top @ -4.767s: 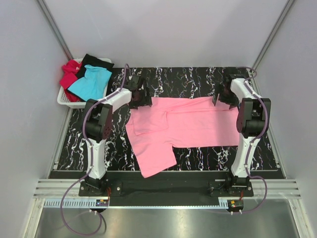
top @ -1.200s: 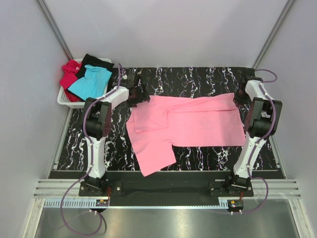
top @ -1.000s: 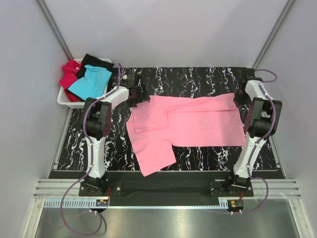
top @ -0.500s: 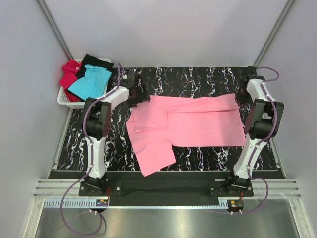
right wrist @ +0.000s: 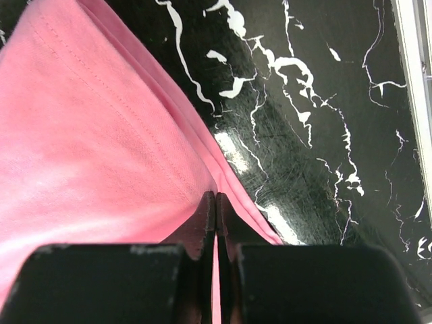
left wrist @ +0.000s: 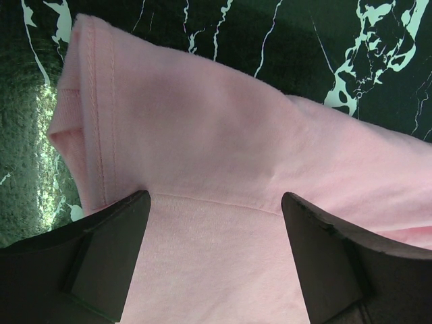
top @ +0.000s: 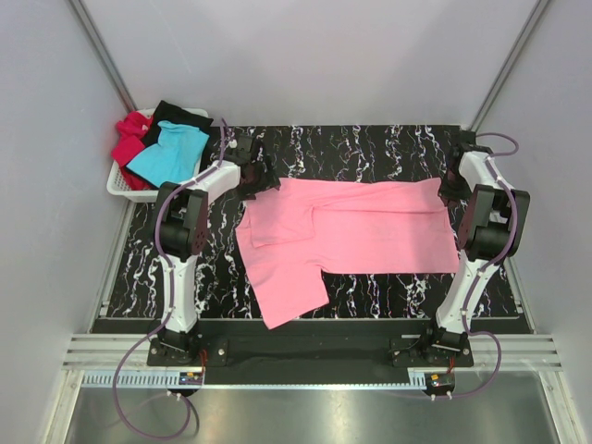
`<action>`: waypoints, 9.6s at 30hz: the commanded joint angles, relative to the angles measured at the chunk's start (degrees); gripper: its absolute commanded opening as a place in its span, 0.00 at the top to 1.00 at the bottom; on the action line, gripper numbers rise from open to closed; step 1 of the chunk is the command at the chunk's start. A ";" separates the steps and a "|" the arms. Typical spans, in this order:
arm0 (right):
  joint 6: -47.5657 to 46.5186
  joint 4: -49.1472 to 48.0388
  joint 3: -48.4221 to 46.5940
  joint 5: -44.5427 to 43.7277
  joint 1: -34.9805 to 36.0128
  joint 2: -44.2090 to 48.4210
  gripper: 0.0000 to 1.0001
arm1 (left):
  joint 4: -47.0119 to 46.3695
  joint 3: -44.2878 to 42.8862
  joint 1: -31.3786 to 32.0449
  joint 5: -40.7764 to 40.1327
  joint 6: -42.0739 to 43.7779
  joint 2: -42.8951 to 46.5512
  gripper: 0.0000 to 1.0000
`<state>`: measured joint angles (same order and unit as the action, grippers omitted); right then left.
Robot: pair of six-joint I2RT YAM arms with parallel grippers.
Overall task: Fold and stack the t-shirts
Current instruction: Fold the tshirt
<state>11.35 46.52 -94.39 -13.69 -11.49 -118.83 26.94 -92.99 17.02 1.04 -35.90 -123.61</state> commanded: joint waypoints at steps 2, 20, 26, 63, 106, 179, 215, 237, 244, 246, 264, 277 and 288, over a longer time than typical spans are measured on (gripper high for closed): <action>0.16 0.41 0.26 -1.78 -0.29 1.14 1.00 | 1.28 0.79 -0.76 0.19 0.30 -2.78 0.12; 2.26 -0.64 -13.01 16.85 1.82 1.24 0.80 | 2.24 -12.47 -0.23 3.17 7.87 0.92 0.12; 4.64 -1.96 -11.00 16.85 1.90 -2.46 0.86 | -2.06 -11.35 0.12 5.02 0.93 -2.15 0.16; 2.36 -5.21 -7.56 15.62 -0.38 -1.16 0.44 | -2.51 -8.53 -0.93 0.55 7.24 1.70 0.14; 5.43 7.87 -50.95 15.89 3.40 -36.90 0.69 | 11.56 -39.89 -7.08 7.75 -2.07 -26.76 0.62; 22.74 -19.01 37.08 9.47 -8.02 31.81 0.00 | 2.51 55.82 35.54 -17.66 -56.03 51.38 0.39; 23.45 -25.17 35.33 13.52 -11.89 21.01 0.14 | 2.76 54.32 37.56 -21.51 -54.98 47.67 1.00; 22.31 -24.90 34.71 11.85 -11.89 18.80 0.97 | 4.35 51.43 35.46 -21.87 -49.37 51.98 1.00; 20.90 -22.79 31.29 12.02 -11.89 21.35 1.00 | 7.07 41.59 35.46 -27.31 -38.03 54.00 1.00; 21.08 -22.53 30.23 12.63 -11.89 22.14 1.00 | 8.38 38.43 35.46 -29.16 -34.96 53.39 1.00; 24.07 -22.44 16.09 20.10 -11.89 14.77 1.00 | 2.33 22.78 25.97 -31.01 -10.96 47.15 1.00; 22.31 -22.18 8.79 22.04 -11.89 7.83 1.00 | -6.37 17.67 21.40 -26.17 6.62 40.03 1.00; 21.78 -22.00 5.45 22.04 -11.89 4.92 1.00 | -10.41 14.94 18.14 -22.66 13.22 36.43 1.00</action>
<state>34.06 25.23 -85.60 7.25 -23.24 -113.16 20.75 -75.24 35.68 -23.31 -25.93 -86.43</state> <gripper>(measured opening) 0.012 0.012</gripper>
